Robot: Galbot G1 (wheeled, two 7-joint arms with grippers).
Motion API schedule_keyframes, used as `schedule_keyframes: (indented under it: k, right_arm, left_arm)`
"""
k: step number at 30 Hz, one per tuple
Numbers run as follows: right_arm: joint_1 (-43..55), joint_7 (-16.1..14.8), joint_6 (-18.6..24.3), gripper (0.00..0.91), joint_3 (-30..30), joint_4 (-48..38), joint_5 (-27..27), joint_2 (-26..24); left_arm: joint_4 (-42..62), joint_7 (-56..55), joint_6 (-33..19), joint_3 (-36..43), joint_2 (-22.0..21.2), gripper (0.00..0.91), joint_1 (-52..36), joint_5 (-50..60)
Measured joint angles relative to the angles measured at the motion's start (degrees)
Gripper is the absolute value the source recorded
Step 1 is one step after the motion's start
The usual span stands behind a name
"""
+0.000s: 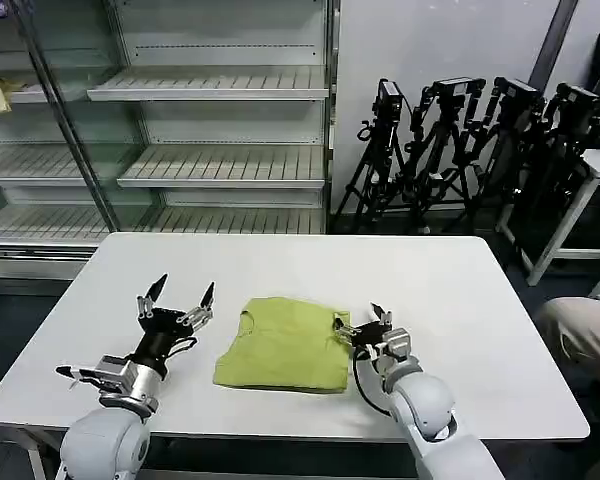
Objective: Fold and organize the clothes.
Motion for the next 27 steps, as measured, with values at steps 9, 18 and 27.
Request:
schedule_keyframes:
  k: [9,18,27]
  right_arm:
    - [1.65,0.66,-0.66,0.907,-0.09,-2.23,0.35,-0.24]
    - [1.27,2.26,-0.08,0.907,1.66,2.25,1.11,-2.47]
    - [-1.3,4.02,2.43,0.907,5.1,8.91,-0.15,-5.2]
  left_arm:
    - [-0.51,0.04,-0.26,-0.49,0.28,0.907,0.54,-0.07]
    - [-0.11,1.44,-1.95,-1.61,1.57,0.907,-0.25,-0.29]
    - [2.53,4.42,-5.81,-1.83,2.63,0.907,-1.72,0.44]
